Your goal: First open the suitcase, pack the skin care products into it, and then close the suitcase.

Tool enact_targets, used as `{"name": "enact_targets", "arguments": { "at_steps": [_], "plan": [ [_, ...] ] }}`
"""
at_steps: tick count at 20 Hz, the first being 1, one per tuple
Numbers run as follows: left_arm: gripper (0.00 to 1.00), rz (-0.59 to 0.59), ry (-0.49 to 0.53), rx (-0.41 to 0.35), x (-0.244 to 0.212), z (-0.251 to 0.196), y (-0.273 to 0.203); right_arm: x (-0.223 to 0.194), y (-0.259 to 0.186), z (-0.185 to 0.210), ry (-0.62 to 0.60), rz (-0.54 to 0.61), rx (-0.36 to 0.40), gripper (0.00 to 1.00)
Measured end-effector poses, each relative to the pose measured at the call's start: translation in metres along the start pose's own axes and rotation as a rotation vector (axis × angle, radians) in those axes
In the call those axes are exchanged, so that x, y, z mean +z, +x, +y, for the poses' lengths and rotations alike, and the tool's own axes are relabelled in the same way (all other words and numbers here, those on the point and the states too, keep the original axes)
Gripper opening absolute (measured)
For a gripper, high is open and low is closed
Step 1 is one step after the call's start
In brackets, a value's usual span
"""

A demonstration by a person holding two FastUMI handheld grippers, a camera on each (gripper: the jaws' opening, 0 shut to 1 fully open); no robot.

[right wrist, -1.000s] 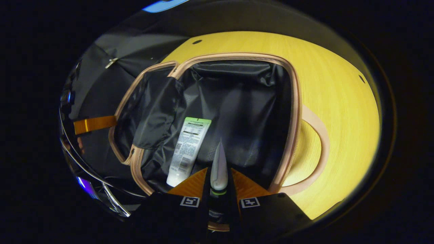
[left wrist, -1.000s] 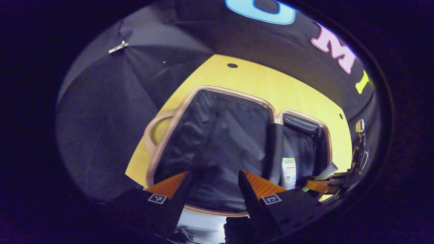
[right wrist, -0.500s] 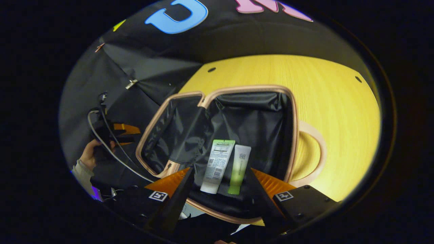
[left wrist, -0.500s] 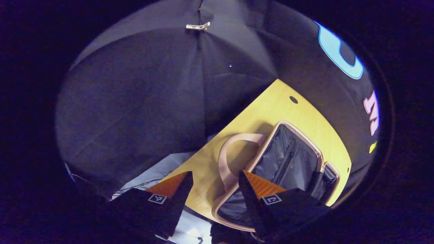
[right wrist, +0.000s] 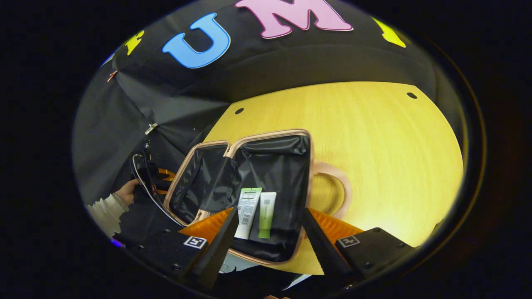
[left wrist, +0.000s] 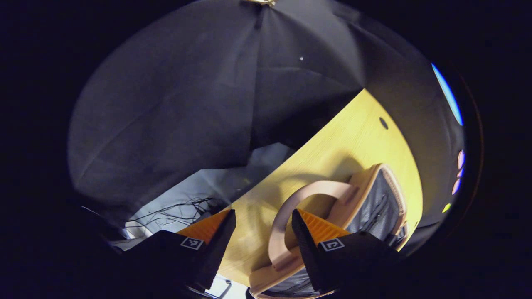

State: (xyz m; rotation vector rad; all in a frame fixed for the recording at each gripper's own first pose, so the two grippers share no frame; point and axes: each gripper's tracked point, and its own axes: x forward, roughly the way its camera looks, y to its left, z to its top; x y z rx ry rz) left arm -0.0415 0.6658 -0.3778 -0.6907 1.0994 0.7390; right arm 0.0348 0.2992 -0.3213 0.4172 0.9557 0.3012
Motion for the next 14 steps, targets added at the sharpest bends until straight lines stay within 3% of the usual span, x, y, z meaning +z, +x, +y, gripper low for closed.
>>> {"name": "enact_targets", "arguments": {
  "at_steps": [1, 2, 3, 4, 5, 7, 10, 11, 14],
  "plan": [
    [0.79, -0.022, 0.056, 0.009, 0.005, -0.004, 0.004, -0.004, -0.004, -0.006, 0.001, 0.010, -0.013, 0.97],
    [0.78, -0.026, 0.124, 0.020, 0.001, -0.007, 0.010, -0.008, -0.009, -0.011, 0.009, 0.016, -0.022, 0.98],
    [0.67, -0.010, 0.185, 0.029, -0.003, -0.011, 0.011, -0.007, -0.014, -0.013, 0.021, 0.013, -0.025, 0.98],
    [0.53, -0.021, 0.219, 0.040, 0.000, -0.016, 0.008, -0.006, -0.019, -0.014, 0.033, 0.002, -0.026, 0.97],
    [0.24, -0.032, 0.254, 0.053, 0.004, -0.019, 0.008, -0.004, -0.023, -0.015, 0.038, -0.014, -0.023, 0.97],
    [0.16, -0.085, 0.252, 0.010, 0.009, -0.027, -0.002, -0.004, -0.031, -0.011, 0.028, -0.033, -0.007, 0.97],
    [0.14, -0.129, 0.254, -0.089, 0.016, -0.044, -0.036, -0.001, -0.045, -0.006, -0.033, -0.065, 0.013, 0.97],
    [0.09, -0.171, 0.264, -0.098, 0.021, -0.045, -0.054, 0.002, -0.049, -0.005, -0.053, -0.078, 0.021, 0.97],
    [0.11, -0.301, 0.290, -0.165, 0.033, -0.067, -0.121, 0.007, -0.058, -0.003, -0.091, -0.097, 0.048, 0.98]
  ]
}}
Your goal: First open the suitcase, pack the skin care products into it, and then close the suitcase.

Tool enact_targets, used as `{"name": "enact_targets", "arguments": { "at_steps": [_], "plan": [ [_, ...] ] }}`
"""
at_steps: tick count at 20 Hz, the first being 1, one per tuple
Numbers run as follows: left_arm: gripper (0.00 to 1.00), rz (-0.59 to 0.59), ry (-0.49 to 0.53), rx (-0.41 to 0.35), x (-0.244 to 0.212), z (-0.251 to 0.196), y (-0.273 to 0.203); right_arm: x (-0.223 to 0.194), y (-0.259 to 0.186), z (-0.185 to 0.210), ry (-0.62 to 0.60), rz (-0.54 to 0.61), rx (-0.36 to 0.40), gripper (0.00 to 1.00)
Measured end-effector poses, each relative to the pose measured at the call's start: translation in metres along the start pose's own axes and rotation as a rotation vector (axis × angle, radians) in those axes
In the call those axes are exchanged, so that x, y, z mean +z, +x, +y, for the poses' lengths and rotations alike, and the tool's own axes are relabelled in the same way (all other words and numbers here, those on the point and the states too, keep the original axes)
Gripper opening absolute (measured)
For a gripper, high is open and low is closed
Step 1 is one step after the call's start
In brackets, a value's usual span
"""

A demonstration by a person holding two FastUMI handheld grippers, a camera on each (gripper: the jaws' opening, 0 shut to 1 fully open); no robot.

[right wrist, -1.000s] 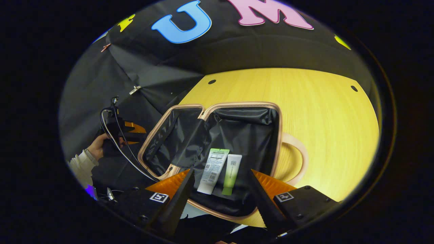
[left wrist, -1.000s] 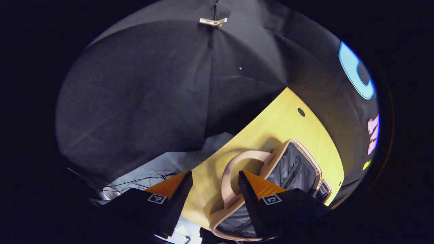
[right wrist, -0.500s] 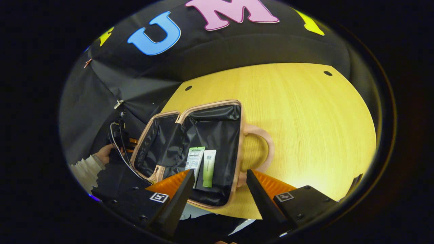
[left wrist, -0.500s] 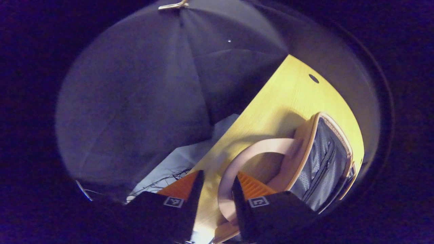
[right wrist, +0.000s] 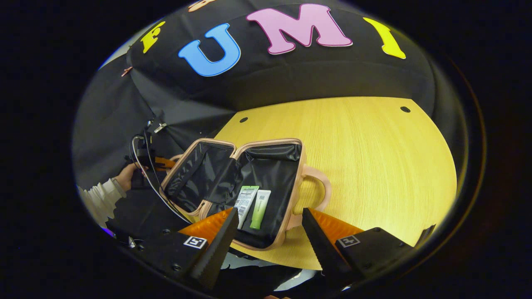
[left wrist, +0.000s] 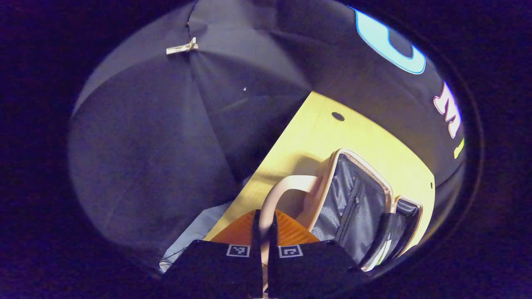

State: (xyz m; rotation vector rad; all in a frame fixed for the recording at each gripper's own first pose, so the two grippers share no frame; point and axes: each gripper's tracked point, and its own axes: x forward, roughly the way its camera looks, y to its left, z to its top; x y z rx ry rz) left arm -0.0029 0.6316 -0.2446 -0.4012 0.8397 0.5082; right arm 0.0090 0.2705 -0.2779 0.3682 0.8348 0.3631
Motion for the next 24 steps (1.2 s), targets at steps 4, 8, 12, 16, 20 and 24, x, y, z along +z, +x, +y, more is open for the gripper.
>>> {"name": "enact_targets", "arguments": {
  "at_steps": [4, 8, 12, 16, 20, 24],
  "plan": [
    [0.10, -0.152, 0.073, -0.087, 0.039, -0.052, -0.093, 0.009, -0.015, -0.007, -0.048, -0.020, 0.043, 0.98],
    [0.08, -0.253, 0.140, -0.187, 0.052, -0.148, -0.176, 0.011, -0.038, -0.028, -0.068, -0.022, 0.081, 0.97],
    [0.07, -0.271, 0.237, -0.335, 0.025, -0.264, -0.221, 0.014, -0.073, -0.065, -0.088, -0.034, 0.077, 0.97],
    [0.07, -0.263, 0.310, -0.454, -0.033, -0.371, -0.220, 0.007, -0.096, -0.098, -0.060, -0.028, 0.061, 0.97],
    [0.08, -0.125, 0.415, -0.507, -0.123, -0.451, -0.182, 0.004, -0.120, -0.127, -0.049, -0.051, 0.023, 0.97],
    [0.10, 0.056, 0.546, -0.486, -0.201, -0.487, -0.114, -0.004, -0.139, -0.160, -0.004, -0.074, -0.039, 0.97]
  ]
}}
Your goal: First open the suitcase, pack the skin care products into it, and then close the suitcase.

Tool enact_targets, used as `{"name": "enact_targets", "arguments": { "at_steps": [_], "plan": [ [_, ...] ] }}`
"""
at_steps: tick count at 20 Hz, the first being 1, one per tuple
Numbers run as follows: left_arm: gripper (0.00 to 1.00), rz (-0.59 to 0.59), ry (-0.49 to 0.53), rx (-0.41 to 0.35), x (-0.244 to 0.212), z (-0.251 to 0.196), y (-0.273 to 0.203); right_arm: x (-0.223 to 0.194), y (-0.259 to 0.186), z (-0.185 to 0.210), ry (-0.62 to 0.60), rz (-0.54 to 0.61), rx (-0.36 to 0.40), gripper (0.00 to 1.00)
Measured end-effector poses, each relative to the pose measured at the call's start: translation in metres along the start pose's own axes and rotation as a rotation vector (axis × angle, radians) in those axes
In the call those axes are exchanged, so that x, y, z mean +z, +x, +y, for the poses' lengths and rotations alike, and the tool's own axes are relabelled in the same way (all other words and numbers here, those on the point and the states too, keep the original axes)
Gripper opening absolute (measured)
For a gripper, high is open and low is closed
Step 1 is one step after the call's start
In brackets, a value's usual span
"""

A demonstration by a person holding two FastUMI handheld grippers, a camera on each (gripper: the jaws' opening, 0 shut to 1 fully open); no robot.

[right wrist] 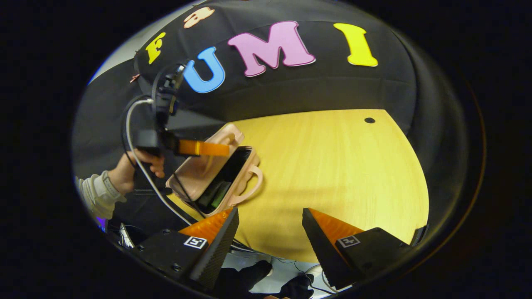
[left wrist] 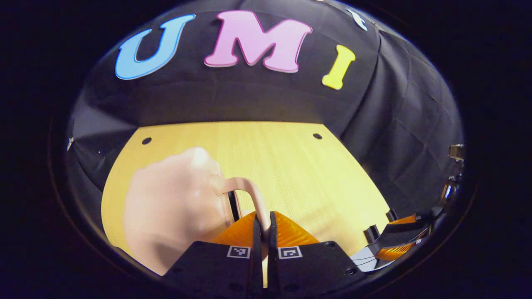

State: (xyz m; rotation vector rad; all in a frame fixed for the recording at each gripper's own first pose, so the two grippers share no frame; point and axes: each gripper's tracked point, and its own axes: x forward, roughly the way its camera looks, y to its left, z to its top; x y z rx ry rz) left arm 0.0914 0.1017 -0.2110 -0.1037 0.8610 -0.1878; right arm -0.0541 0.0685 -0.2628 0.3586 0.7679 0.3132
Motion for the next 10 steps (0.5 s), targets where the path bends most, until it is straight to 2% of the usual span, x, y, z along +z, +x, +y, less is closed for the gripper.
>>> {"name": "enact_targets", "arguments": {
  "at_steps": [2, 4, 5, 7, 8, 9, 10],
  "plan": [
    [0.10, 0.090, 0.016, -0.003, -0.027, -0.009, 0.023, 0.000, -0.009, -0.009, 0.025, -0.021, -0.020, 0.97],
    [0.14, 0.107, 0.055, 0.008, -0.033, -0.015, 0.033, 0.000, -0.018, -0.022, 0.026, -0.035, -0.046, 0.97],
    [0.19, 0.126, 0.065, 0.039, -0.035, -0.014, 0.033, 0.001, -0.020, -0.028, 0.026, -0.038, -0.057, 0.97],
    [0.29, 0.110, 0.058, 0.066, -0.022, -0.019, 0.021, 0.006, -0.026, -0.038, 0.031, -0.053, -0.068, 0.98],
    [0.27, 0.072, 0.060, 0.073, -0.007, -0.021, 0.010, 0.010, -0.029, -0.044, 0.030, -0.059, -0.080, 0.97],
    [0.49, 0.021, 0.068, 0.096, 0.010, -0.024, -0.003, 0.015, -0.032, -0.053, 0.012, -0.061, -0.111, 0.97],
    [0.55, -0.035, 0.073, 0.128, 0.029, -0.025, -0.018, 0.024, -0.038, -0.062, -0.026, -0.066, -0.147, 0.97]
  ]
}}
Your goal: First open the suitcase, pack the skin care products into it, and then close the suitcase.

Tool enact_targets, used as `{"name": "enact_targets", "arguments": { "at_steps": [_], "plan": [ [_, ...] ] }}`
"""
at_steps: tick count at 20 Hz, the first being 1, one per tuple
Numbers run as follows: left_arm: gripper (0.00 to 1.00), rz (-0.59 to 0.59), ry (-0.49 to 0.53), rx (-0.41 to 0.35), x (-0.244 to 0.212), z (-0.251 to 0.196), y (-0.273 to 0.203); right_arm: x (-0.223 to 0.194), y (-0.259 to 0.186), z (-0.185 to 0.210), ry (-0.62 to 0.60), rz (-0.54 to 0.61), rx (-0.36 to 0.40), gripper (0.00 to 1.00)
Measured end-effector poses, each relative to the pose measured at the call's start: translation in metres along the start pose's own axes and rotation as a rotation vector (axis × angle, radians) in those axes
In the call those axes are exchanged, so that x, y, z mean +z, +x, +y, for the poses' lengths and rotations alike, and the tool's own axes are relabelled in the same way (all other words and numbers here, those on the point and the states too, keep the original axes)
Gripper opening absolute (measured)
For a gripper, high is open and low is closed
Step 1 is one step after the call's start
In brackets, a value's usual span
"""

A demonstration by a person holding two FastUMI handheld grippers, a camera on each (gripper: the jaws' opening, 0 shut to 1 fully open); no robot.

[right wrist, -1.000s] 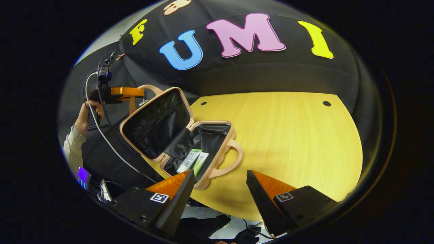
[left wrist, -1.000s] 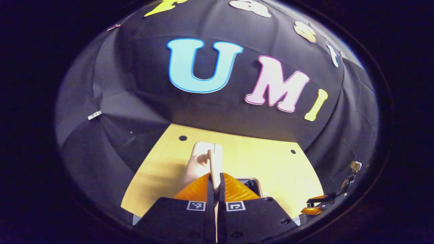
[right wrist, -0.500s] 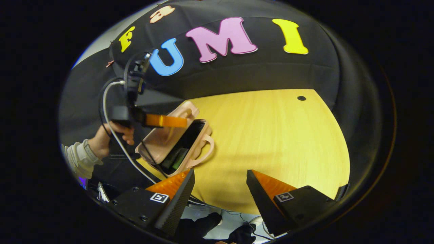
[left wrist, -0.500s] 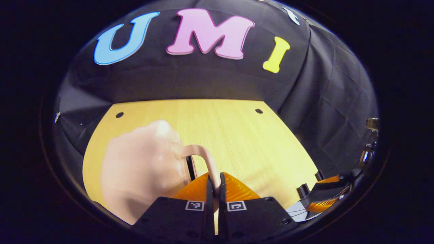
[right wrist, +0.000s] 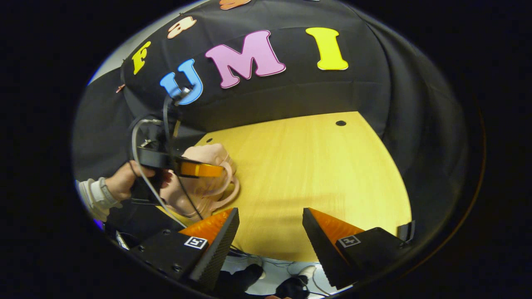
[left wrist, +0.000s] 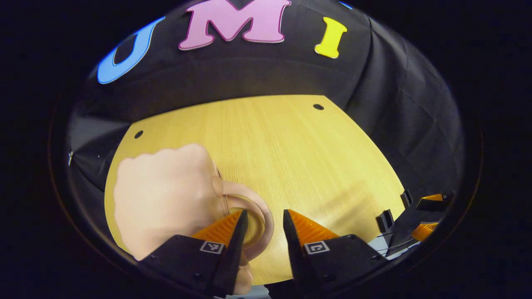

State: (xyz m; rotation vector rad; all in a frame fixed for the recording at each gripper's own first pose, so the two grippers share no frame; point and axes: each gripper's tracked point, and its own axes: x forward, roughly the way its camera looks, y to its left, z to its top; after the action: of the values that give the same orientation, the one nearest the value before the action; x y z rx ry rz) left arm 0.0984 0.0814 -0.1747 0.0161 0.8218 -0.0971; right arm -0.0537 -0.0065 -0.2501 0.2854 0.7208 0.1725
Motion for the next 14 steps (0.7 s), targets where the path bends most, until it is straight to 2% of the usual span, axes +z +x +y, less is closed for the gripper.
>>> {"name": "enact_targets", "arguments": {
  "at_steps": [1, 2, 3, 7, 10, 12, 14],
  "plan": [
    [0.75, -0.072, -0.005, 0.038, 0.023, 0.002, -0.018, 0.015, -0.003, -0.005, -0.043, -0.024, -0.021, 0.97],
    [0.75, -0.153, -0.015, 0.069, 0.045, 0.000, -0.036, 0.033, -0.008, -0.008, -0.085, -0.059, -0.029, 0.97],
    [0.85, -0.242, -0.030, 0.095, 0.069, -0.005, -0.061, 0.055, -0.013, -0.009, -0.125, -0.096, -0.029, 0.97],
    [0.89, -0.487, -0.042, 0.162, 0.128, -0.025, -0.148, 0.153, -0.038, 0.004, -0.224, -0.284, -0.019, 0.97],
    [0.89, -0.642, -0.053, 0.160, 0.159, -0.045, -0.210, 0.215, -0.062, 0.030, -0.289, -0.451, 0.000, 0.97],
    [0.89, -0.697, -0.075, 0.134, 0.163, -0.049, -0.238, 0.243, -0.078, 0.049, -0.292, -0.542, -0.005, 0.97],
    [0.89, -0.727, -0.112, 0.073, 0.168, -0.052, -0.260, 0.261, -0.093, 0.068, -0.264, -0.608, -0.019, 0.97]
  ]
}}
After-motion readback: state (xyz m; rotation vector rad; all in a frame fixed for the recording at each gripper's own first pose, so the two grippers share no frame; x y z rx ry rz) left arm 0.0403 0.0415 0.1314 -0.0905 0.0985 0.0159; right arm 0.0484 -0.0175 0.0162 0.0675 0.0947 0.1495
